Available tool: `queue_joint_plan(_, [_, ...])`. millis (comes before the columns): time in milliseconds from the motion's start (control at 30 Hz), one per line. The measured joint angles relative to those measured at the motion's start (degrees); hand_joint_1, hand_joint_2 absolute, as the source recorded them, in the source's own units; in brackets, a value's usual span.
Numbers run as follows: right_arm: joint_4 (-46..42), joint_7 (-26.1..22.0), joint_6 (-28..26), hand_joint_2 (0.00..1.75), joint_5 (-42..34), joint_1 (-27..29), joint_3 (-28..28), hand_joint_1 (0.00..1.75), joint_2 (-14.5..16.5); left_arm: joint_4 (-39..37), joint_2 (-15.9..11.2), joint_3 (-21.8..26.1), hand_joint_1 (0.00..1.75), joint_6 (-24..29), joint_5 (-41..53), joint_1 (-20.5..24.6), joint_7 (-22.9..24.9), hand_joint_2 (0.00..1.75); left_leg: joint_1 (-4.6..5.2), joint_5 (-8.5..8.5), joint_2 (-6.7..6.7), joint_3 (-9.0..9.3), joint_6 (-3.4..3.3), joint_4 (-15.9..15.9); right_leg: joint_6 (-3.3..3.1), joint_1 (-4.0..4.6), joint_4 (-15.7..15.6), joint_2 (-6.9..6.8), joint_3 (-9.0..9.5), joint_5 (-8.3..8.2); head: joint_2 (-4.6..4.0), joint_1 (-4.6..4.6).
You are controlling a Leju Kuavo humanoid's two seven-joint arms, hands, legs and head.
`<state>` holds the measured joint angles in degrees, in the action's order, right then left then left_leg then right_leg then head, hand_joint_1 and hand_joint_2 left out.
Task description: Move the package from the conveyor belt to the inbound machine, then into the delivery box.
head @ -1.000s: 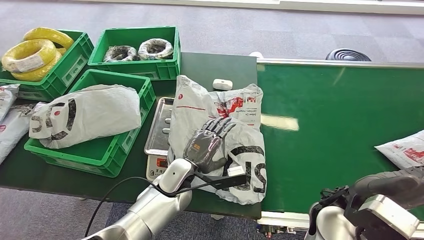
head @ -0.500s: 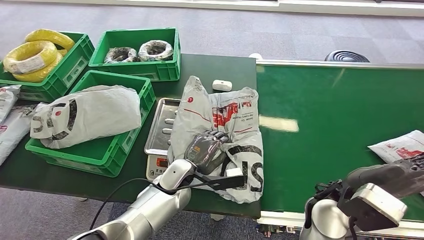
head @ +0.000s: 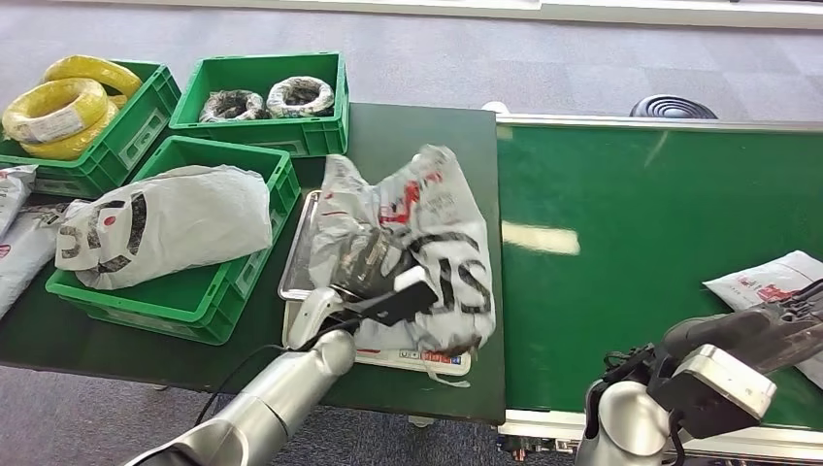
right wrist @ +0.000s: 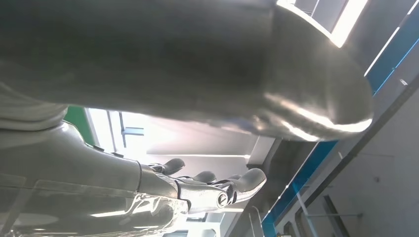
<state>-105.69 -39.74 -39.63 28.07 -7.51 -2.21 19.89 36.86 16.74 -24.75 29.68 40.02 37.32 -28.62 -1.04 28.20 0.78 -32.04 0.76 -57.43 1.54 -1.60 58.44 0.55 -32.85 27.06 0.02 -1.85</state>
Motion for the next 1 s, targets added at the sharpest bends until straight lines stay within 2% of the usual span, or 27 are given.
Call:
queue_joint_plan(67, [0.04,0.01,0.0,0.0,-0.07,-0.03,-0.26,0.0,0.0,7.28,-0.69,4.61,1.65,2.32,-8.33,-0.2,-2.42,1.75,-0.02,-0.01,-0.04,-0.05,0.01,0.0,0.0,0.02,0.01,0.02,-0.06,0.0,0.0,-0.01])
queue_joint_plan(167, [0.05,0.01,0.0,0.0,-0.15,-0.15,-0.68,0.0,-0.02,18.11,-2.05,9.39,1.64,3.47,-14.94,-0.36,-2.95,1.75,-0.06,-0.01,-0.04,-0.12,0.01,0.0,-0.01,0.06,0.02,0.02,-0.12,0.01,0.0,0.0])
queue_joint_plan(267, [0.03,0.0,0.0,0.0,-0.27,-0.17,-1.3,0.0,-0.02,26.01,-3.33,11.73,1.6,4.03,-17.62,-0.3,-2.42,1.75,-0.06,-0.01,-0.03,-0.21,0.01,-0.01,-0.01,0.06,0.01,0.02,-0.2,0.02,0.0,0.0])
queue_joint_plan(433, [-0.26,-0.02,0.0,0.0,-0.32,-0.13,-2.15,0.0,-0.02,32.69,-4.79,14.06,1.55,6.86,-17.73,-0.07,-2.56,1.75,-0.05,0.0,-0.06,-0.3,0.01,-0.01,0.0,0.05,0.0,0.03,-0.29,0.01,0.0,0.02])
queue_joint_plan(500, [-0.4,-0.02,0.0,0.0,-0.36,-0.11,-2.37,0.0,-0.02,34.12,-4.8,17.07,1.55,8.84,-11.16,0.39,-3.26,1.75,-0.05,-0.01,-0.07,-0.3,0.01,-0.01,-0.01,0.05,0.0,0.04,-0.3,0.01,0.0,0.01])
queue_joint_plan(567, [-0.54,-0.02,0.0,0.0,-0.62,-0.12,-2.54,0.0,-0.02,34.46,-4.1,22.96,1.57,9.55,2.04,1.64,-4.36,1.75,-0.07,-0.01,-0.07,-0.3,0.02,-0.01,-0.01,0.07,0.01,0.04,-0.3,0.01,0.0,0.01])
queue_joint_plan(667, [-0.6,-0.02,0.0,0.0,-1.32,-0.14,-2.62,0.0,-0.02,32.94,-3.16,36.74,1.58,9.7,24.81,5.7,-4.56,1.75,-0.09,-0.02,-0.16,-0.25,0.03,0.01,-0.02,0.09,0.03,0.16,-0.3,0.0,0.0,0.01])
queue_joint_plan(733, [-0.6,-0.02,0.0,0.0,-1.68,-0.14,-2.61,0.0,-0.02,30.65,-3.61,45.16,1.58,9.76,34.66,8.21,-1.89,1.75,-0.09,-0.02,-0.26,-0.18,0.04,0.01,-0.03,0.09,0.07,0.31,-0.31,0.0,0.0,0.01])
queue_joint_plan(867, [-0.6,-0.02,0.0,0.0,-2.07,-0.14,-2.32,0.0,-0.02,24.64,-6.3,56.93,1.57,9.77,42.76,10.98,4.68,1.75,-0.1,-0.02,-0.3,-0.18,0.05,0.01,-0.06,0.11,0.13,0.35,-0.38,0.0,0.0,-0.01])
queue_joint_plan(1000, [-0.6,-0.02,0.0,0.0,-1.83,-0.05,-1.44,0.0,-0.01,19.96,-8.47,62.63,1.49,9.8,43.94,11.15,7.96,1.75,-0.1,-0.03,-0.21,-0.27,0.05,0.01,-0.06,0.11,0.13,0.3,-0.38,0.01,0.0,0.03])
